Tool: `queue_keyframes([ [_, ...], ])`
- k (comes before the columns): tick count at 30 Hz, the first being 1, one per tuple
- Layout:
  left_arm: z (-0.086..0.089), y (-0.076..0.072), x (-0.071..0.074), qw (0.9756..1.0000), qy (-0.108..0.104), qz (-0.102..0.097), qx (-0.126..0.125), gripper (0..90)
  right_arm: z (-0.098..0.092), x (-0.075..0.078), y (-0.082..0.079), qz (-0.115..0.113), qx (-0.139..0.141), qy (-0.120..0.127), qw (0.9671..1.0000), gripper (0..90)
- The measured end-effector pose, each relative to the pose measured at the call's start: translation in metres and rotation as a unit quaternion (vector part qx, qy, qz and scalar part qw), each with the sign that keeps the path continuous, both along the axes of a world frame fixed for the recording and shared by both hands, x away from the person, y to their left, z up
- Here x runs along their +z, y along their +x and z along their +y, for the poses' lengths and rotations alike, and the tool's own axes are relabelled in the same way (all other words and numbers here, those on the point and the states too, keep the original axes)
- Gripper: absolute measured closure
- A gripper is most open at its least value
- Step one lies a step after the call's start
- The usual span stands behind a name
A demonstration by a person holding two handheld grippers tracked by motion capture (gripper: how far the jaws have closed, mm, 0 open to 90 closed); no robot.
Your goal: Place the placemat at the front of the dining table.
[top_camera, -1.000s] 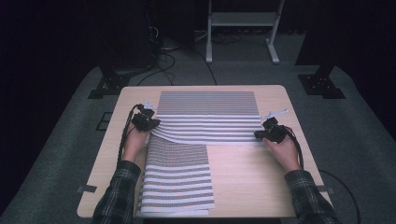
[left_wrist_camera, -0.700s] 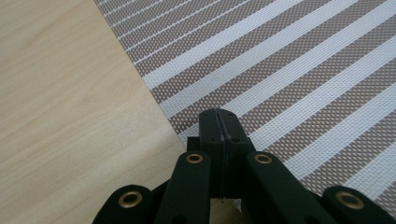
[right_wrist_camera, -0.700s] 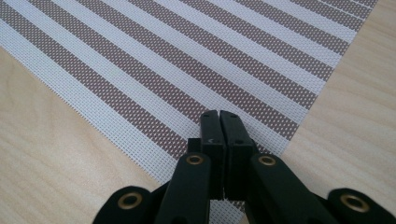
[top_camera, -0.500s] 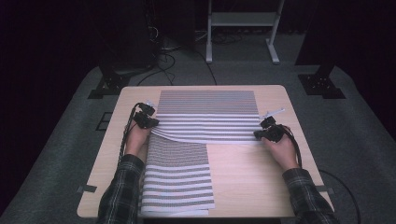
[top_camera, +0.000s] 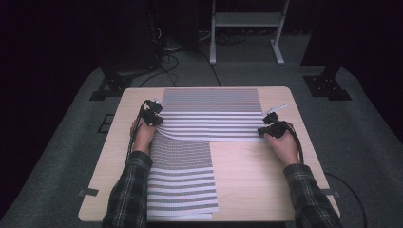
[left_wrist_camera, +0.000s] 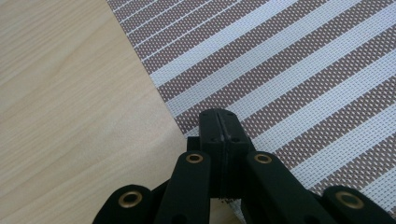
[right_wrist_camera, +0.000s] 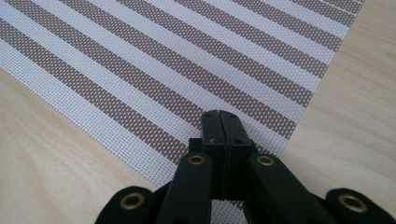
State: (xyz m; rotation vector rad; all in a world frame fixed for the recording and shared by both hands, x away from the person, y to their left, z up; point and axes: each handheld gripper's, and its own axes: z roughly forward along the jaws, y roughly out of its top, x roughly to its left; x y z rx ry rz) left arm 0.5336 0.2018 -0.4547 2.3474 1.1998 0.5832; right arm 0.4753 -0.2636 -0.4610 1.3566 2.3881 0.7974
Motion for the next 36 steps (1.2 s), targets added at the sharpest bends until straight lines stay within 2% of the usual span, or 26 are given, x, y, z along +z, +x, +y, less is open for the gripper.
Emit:
queue_keyframes([
  [5,0.001,0.006,-0.001,0.9999,-0.009,-0.007,0.008,90.0,0.001,0.001,0.008,0.002,-0.004,-0.005,1.0000,89.6],
  [13,-0.002,0.013,-0.001,0.9999,0.002,-0.008,0.015,90.0,0.000,-0.002,0.016,-0.011,-0.027,0.011,0.9995,89.5],
  [16,-0.004,0.014,-0.001,0.9998,0.008,-0.009,0.016,90.0,0.002,-0.001,0.022,-0.008,-0.029,0.000,0.9995,89.2],
  [18,-0.003,0.015,-0.001,0.9998,0.003,-0.009,0.019,90.0,0.005,0.000,0.026,-0.010,-0.033,-0.012,0.9994,89.0],
  [21,-0.002,0.018,-0.001,0.9996,-0.004,-0.010,0.024,90.0,0.005,-0.001,0.028,-0.015,-0.041,-0.004,0.9990,89.0],
  [25,-0.007,0.022,-0.001,0.9995,0.015,-0.011,0.026,90.0,0.002,-0.003,0.031,-0.019,-0.050,0.011,0.9985,89.0],
  [29,-0.012,0.024,0.000,0.9990,0.039,-0.012,0.021,90.0,0.004,-0.002,0.036,-0.020,-0.050,0.004,0.9985,88.8],
  [32,-0.012,0.025,-0.001,0.9987,0.041,-0.018,0.024,89.2,0.009,-0.001,0.039,-0.024,-0.048,-0.019,0.9984,88.4],
  [34,-0.012,0.026,-0.001,0.9987,0.043,-0.018,0.022,89.2,0.009,-0.002,0.040,-0.028,-0.050,-0.017,0.9982,88.4],
  [36,-0.013,0.027,-0.001,0.9985,0.046,-0.018,0.024,89.3,0.006,-0.003,0.041,-0.028,-0.054,-0.004,0.9981,88.4],
])
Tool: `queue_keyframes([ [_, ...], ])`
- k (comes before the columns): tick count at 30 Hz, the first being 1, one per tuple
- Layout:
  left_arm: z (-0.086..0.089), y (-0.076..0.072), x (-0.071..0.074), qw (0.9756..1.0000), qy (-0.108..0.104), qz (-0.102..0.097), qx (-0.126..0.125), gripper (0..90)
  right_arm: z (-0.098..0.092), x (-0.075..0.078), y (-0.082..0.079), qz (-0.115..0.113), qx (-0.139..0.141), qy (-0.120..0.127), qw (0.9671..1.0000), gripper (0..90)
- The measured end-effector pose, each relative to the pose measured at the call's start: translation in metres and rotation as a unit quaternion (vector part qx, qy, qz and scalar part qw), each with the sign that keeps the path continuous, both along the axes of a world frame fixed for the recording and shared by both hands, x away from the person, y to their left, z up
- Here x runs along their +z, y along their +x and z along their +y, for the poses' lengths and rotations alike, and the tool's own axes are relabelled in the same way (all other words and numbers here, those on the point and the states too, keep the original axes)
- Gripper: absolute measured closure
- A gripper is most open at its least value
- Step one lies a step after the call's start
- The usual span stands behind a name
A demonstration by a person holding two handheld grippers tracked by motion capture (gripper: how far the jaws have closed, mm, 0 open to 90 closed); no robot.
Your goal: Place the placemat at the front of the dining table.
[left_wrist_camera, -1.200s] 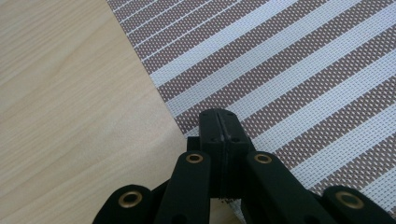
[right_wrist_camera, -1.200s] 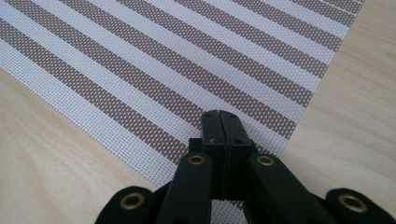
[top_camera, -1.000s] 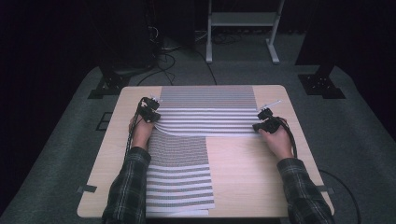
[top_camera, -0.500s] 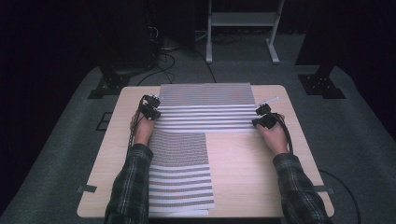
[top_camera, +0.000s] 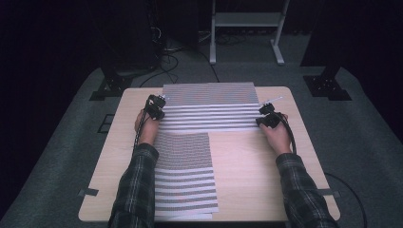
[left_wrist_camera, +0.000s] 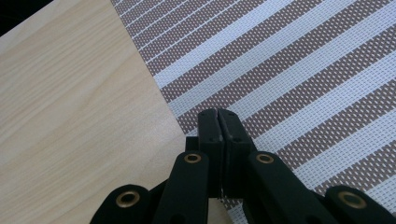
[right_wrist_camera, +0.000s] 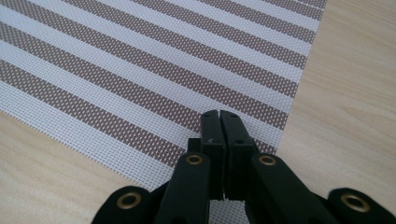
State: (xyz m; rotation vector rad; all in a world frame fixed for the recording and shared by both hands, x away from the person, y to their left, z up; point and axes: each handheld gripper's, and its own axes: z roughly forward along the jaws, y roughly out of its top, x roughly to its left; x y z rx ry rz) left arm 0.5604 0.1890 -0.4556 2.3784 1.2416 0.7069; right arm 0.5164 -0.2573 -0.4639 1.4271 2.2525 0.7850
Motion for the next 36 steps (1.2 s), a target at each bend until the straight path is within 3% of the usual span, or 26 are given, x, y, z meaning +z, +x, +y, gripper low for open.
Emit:
queue_keyframes([
  [4,-0.004,0.001,0.000,0.9999,0.017,-0.001,-0.001,89.3,0.000,-0.001,0.000,-0.004,-0.001,0.002,1.0000,88.3],
  [11,-0.002,0.001,0.000,1.0000,0.008,-0.002,0.001,89.4,0.000,0.000,-0.003,0.002,0.001,0.002,1.0000,89.0],
  [16,-0.005,0.001,0.000,0.9998,0.019,-0.001,0.002,90.0,-0.001,0.001,-0.005,0.009,0.008,0.006,0.9999,89.1],
  [23,-0.005,0.001,0.000,0.9998,0.017,-0.001,0.002,90.0,0.001,0.001,-0.008,0.011,0.010,0.000,0.9999,89.2],
  [34,-0.006,0.000,0.000,0.9997,0.023,-0.002,0.003,90.0,-0.005,-0.001,-0.016,0.014,0.014,0.029,0.9994,89.4],
  [35,-0.005,0.000,0.000,0.9998,0.021,-0.001,0.004,90.0,-0.005,0.000,-0.016,0.015,0.015,0.030,0.9993,88.6],
  [36,-0.004,-0.001,0.000,0.9998,0.019,-0.003,0.006,85.6,-0.005,0.000,-0.016,0.016,0.019,0.034,0.9991,71.6],
])
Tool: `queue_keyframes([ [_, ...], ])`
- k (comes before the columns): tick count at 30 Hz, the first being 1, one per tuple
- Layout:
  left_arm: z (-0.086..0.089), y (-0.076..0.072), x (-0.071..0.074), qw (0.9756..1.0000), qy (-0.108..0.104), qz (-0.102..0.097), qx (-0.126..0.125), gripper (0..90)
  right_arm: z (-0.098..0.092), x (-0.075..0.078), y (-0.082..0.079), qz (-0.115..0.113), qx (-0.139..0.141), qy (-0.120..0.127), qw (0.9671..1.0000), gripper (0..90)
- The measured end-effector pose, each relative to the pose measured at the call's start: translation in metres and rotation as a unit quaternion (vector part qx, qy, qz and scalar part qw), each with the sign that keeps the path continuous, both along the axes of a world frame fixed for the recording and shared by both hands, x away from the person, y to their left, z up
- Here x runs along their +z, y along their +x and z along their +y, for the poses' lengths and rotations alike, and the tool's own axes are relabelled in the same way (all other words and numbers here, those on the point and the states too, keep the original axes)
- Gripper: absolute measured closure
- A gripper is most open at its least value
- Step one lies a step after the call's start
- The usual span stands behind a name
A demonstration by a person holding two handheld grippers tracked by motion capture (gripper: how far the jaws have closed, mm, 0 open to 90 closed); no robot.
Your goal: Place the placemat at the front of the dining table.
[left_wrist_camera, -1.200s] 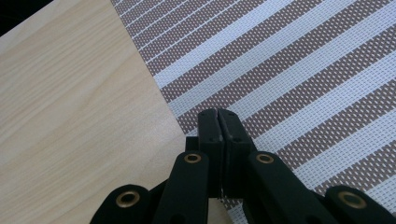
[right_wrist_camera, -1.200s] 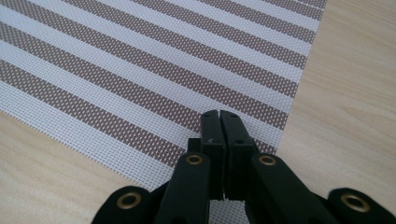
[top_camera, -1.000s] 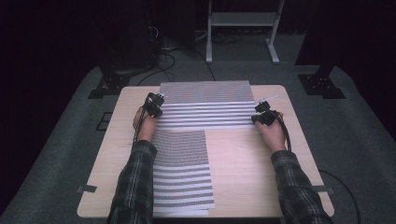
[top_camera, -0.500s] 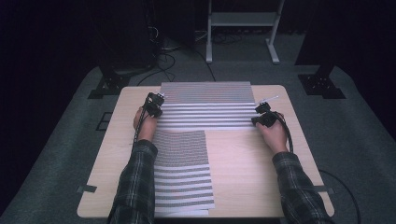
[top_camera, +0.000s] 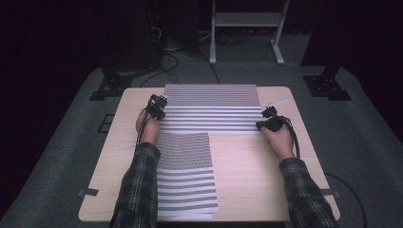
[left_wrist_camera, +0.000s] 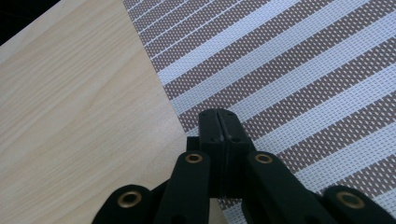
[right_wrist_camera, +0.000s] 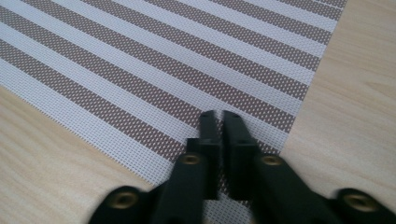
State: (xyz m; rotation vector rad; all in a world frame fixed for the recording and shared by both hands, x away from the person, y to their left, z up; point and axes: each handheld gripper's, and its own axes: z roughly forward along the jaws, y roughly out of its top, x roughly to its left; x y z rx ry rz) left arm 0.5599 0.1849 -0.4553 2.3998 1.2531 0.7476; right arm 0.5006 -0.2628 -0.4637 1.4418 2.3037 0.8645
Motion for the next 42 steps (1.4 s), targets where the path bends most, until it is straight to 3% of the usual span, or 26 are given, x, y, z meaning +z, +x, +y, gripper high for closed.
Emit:
queue_keyframes([
  [1,0.001,0.000,0.000,1.0000,-0.002,0.000,0.000,85.6,0.000,0.000,0.000,0.000,0.000,0.000,1.0000,71.6],
  [2,0.003,-0.001,0.001,1.0000,-0.009,-0.001,-0.003,76.9,-0.001,0.002,-0.002,-0.004,0.001,0.003,1.0000,65.6],
  [5,0.009,-0.005,0.007,0.9994,-0.031,-0.011,-0.012,69.6,-0.002,0.006,-0.005,-0.019,-0.002,0.001,0.9998,58.5],
  [7,0.012,-0.009,0.013,0.9981,-0.055,-0.017,-0.024,62.6,-0.004,0.009,-0.008,-0.032,-0.005,0.003,0.9995,52.2],
  [8,0.013,-0.012,0.015,0.9973,-0.065,-0.017,-0.030,54.5,-0.006,0.011,-0.012,-0.039,-0.008,0.009,0.9992,45.3],
  [9,0.014,-0.015,0.018,0.9963,-0.077,-0.013,-0.037,54.5,-0.006,0.011,-0.012,-0.039,-0.008,0.009,0.9992,45.3],
  [13,0.022,-0.030,0.029,0.9907,-0.123,-0.016,-0.057,39.3,-0.009,0.015,-0.021,-0.040,-0.006,0.013,0.9991,35.1],
  [17,0.033,-0.045,0.039,0.9816,-0.177,-0.019,-0.070,25.1,-0.010,0.018,-0.030,-0.054,-0.007,0.019,0.9984,29.9],
  [21,0.039,-0.063,0.046,0.9781,-0.187,-0.036,-0.084,14.7,-0.009,0.018,-0.039,-0.060,-0.001,0.023,0.9979,25.4],
  [26,0.047,-0.084,0.054,0.9729,-0.207,-0.041,-0.095,1.1,-0.007,0.020,-0.049,-0.065,0.007,0.018,0.9977,22.6],
  [30,0.054,-0.105,0.061,0.9677,-0.225,-0.059,-0.097,0.0,-0.005,0.022,-0.057,-0.070,0.014,0.015,0.9973,22.4],
  [33,0.058,-0.121,0.065,0.9663,-0.225,-0.070,-0.103,0.0,-0.005,0.026,-0.068,-0.076,0.023,0.010,0.9968,21.7],
  [36,0.061,-0.138,0.067,0.9632,-0.233,-0.077,-0.109,0.0,-0.007,0.027,-0.074,-0.080,0.024,0.012,0.9964,21.7],
  [42,0.066,-0.175,0.064,0.9609,-0.235,-0.087,-0.117,0.0,-0.013,0.030,-0.098,-0.083,0.033,0.025,0.9957,21.7],
])
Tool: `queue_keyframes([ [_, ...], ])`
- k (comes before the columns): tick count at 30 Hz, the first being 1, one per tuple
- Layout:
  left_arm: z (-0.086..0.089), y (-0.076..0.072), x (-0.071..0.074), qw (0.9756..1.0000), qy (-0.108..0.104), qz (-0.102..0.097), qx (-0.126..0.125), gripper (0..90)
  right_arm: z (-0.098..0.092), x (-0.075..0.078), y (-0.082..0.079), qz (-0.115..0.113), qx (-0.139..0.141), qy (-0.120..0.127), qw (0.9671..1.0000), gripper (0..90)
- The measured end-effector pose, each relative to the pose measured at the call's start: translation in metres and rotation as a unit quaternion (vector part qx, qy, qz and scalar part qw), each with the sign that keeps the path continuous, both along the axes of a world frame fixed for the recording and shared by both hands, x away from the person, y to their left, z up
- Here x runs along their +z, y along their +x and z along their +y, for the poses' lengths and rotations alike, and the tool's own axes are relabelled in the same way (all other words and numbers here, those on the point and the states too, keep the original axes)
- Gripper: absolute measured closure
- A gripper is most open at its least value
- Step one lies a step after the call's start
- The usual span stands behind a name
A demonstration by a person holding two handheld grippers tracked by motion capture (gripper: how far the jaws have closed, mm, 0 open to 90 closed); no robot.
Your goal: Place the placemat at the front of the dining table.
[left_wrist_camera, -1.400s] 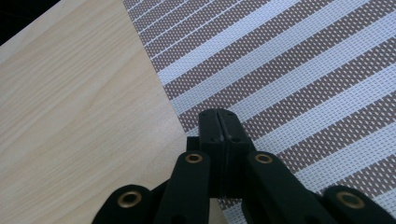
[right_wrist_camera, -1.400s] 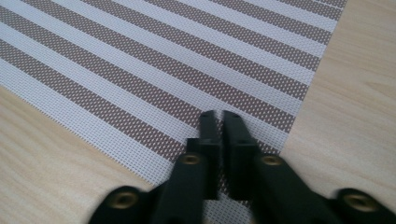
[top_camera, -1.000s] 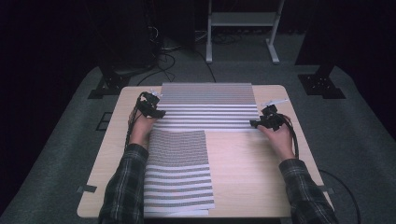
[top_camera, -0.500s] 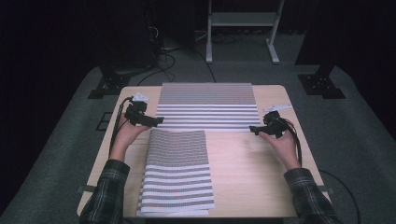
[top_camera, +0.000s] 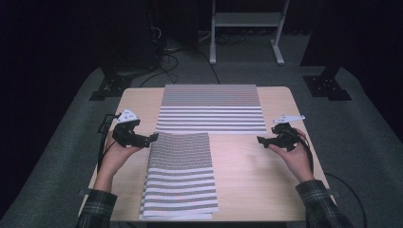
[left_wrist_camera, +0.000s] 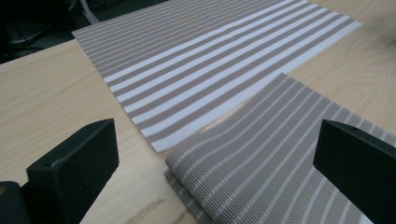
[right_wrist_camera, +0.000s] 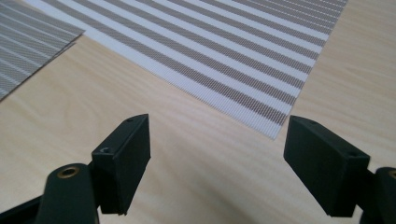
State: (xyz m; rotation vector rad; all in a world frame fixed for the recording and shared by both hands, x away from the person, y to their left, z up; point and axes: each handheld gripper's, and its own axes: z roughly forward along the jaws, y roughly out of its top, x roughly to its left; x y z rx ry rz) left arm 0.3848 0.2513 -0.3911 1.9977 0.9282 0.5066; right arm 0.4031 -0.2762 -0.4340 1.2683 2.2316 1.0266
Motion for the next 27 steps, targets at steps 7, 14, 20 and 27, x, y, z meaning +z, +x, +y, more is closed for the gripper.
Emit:
queue_keyframes([
  [7,0.008,-0.038,-0.015,1.0000,0.003,0.004,-0.003,0.0,-0.009,-0.002,-0.036,-0.015,0.013,-0.002,0.9998,21.4],
  [14,0.020,-0.074,-0.031,0.9999,0.014,0.001,-0.005,0.0,-0.028,-0.008,-0.070,-0.022,0.003,0.022,0.9995,20.3],
  [20,0.030,-0.102,-0.049,0.9997,0.022,0.012,-0.004,0.0,-0.047,-0.021,-0.099,-0.009,-0.007,0.039,0.9992,19.2],
  [27,0.037,-0.121,-0.066,0.9989,0.035,0.030,-0.005,0.0,-0.062,-0.034,-0.123,-0.007,-0.023,0.035,0.9991,18.2],
])
